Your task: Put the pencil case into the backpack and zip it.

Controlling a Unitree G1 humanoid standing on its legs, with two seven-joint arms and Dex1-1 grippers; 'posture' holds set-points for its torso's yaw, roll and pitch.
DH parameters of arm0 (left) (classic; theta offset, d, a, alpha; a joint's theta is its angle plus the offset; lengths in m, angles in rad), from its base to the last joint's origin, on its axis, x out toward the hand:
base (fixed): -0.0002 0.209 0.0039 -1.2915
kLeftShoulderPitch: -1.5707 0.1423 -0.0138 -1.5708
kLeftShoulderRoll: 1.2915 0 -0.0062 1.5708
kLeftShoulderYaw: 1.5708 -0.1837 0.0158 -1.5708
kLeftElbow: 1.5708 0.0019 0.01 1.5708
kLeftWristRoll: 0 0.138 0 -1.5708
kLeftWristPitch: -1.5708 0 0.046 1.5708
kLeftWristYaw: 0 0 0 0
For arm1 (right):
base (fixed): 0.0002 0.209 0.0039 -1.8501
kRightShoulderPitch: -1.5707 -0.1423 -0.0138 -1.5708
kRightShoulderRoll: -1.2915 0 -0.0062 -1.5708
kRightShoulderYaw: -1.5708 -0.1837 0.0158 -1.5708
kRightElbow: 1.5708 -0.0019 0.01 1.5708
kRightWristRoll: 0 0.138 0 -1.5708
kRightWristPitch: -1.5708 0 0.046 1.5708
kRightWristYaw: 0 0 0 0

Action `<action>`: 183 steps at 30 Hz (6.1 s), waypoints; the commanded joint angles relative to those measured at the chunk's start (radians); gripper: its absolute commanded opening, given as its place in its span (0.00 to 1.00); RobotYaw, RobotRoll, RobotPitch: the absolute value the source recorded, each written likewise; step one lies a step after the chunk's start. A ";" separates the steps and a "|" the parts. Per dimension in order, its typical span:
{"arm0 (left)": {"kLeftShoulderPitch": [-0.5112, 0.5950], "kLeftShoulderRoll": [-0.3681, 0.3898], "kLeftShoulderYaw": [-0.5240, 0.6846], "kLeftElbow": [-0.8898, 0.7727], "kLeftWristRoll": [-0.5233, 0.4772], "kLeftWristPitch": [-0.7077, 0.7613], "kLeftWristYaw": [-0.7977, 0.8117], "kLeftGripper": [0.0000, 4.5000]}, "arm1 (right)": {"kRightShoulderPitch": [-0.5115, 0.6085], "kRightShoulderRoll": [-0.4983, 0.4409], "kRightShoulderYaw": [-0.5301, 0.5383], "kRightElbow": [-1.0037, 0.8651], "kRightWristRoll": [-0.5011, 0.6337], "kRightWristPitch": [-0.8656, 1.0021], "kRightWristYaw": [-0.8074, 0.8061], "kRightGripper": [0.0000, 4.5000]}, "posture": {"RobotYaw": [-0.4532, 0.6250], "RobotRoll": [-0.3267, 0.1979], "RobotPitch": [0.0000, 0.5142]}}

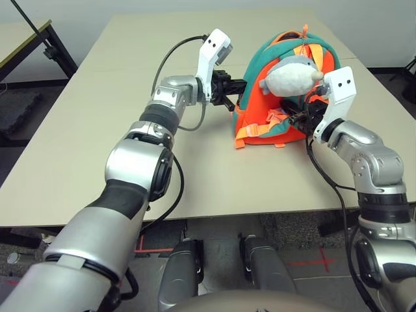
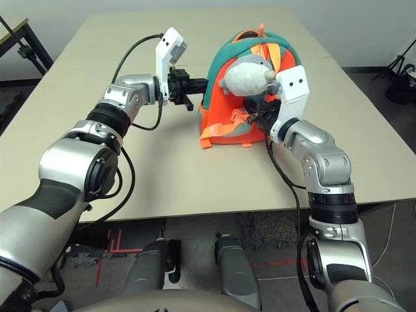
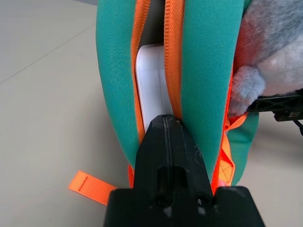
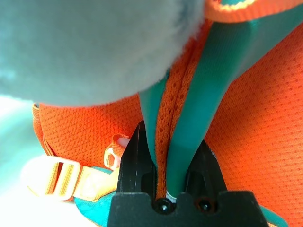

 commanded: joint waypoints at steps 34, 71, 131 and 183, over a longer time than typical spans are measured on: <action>-0.073 0.075 -0.158 -0.401 -0.008 -0.134 -0.327 1.00 | 0.015 0.007 0.019 0.006 -0.013 0.000 0.008 0.09 | 0.19 0.62 0.18; -0.161 0.095 -0.136 -0.193 0.087 -0.266 -0.191 0.09 | 0.014 0.022 0.033 0.018 -0.014 -0.010 0.005 0.09 | 0.21 0.62 0.21; 0.195 0.293 -0.101 -0.220 0.087 0.055 -0.337 1.00 | -0.059 -0.107 0.020 -0.013 0.105 0.174 0.174 0.81 | 0.23 0.62 0.19; 0.918 0.300 0.476 -0.807 -0.296 -0.052 0.433 1.00 | 0.096 -0.079 -0.342 0.549 -0.006 -0.536 -0.132 0.99 | 0.31 0.62 0.30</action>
